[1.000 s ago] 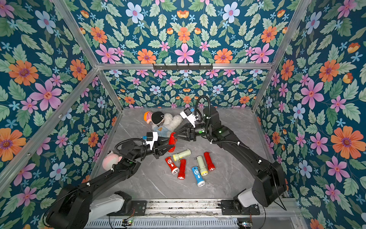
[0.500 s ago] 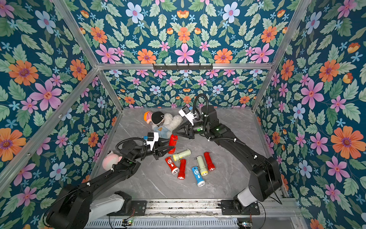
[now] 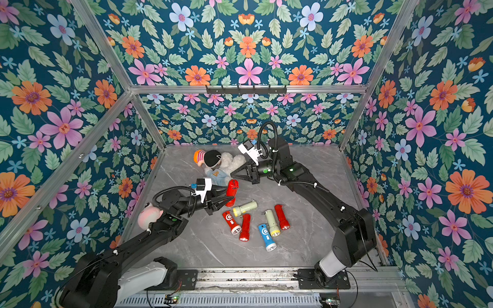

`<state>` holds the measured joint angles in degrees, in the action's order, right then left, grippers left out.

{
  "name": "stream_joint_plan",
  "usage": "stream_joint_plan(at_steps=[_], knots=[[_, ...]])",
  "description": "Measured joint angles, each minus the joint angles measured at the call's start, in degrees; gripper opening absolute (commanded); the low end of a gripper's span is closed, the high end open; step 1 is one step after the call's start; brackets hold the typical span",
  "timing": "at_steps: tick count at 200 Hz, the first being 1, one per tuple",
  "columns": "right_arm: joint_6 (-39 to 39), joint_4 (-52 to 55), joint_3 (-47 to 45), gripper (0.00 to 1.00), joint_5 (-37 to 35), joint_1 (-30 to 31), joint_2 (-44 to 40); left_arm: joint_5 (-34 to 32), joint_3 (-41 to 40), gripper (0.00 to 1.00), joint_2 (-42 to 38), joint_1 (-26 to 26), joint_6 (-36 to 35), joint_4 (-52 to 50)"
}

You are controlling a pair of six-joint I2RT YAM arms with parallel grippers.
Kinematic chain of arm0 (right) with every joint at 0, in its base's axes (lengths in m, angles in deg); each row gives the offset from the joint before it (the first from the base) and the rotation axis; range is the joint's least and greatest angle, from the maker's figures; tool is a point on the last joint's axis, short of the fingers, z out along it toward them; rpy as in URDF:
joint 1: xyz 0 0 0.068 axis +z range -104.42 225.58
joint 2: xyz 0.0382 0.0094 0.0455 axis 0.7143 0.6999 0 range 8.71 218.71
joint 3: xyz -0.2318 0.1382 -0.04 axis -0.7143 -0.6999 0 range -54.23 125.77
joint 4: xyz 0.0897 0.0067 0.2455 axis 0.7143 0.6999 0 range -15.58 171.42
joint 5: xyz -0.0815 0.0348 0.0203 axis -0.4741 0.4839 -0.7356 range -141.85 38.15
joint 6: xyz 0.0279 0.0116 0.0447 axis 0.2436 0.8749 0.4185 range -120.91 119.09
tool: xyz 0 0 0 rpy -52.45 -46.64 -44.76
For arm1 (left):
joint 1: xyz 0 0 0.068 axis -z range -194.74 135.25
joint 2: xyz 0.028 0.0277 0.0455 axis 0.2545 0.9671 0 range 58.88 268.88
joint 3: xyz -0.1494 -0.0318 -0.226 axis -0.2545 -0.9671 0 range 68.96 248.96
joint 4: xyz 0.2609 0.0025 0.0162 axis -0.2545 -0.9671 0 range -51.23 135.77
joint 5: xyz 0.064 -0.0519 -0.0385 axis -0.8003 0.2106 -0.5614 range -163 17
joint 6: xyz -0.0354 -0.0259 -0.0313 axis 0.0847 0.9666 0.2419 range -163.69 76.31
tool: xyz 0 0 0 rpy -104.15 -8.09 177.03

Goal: Close the plug at the bottom of the flashlight
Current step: Close the plug of the flashlight, then place the flashlight at the center of the board.

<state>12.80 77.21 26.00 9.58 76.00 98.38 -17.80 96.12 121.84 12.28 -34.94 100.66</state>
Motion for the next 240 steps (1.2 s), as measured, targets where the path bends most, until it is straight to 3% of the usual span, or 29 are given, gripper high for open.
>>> stream_joint_plan(at_steps=[35,85,112,152,240], knots=[[1.1,-0.6,-0.5,0.23,-9.2,-2.6,-1.7,0.1,0.0,0.0,-0.3,0.0,-0.4,0.5],[1.9,5.2,-5.2,0.24,-36.2,-6.5,-4.7,-0.1,0.0,0.0,-1.3,0.0,-1.7,-0.5],[4.1,10.6,-10.9,0.23,-45.8,-9.6,-5.2,-0.3,1.0,0.0,-1.3,0.0,-3.1,-2.7],[5.8,14.3,-19.1,0.23,-49.6,-12.0,-7.1,-0.2,4.5,0.0,2.0,0.0,-4.5,-6.0],[5.1,15.0,-25.5,0.23,-56.5,-13.0,-15.9,-0.1,15.1,0.0,16.5,0.0,-0.6,-7.4]])
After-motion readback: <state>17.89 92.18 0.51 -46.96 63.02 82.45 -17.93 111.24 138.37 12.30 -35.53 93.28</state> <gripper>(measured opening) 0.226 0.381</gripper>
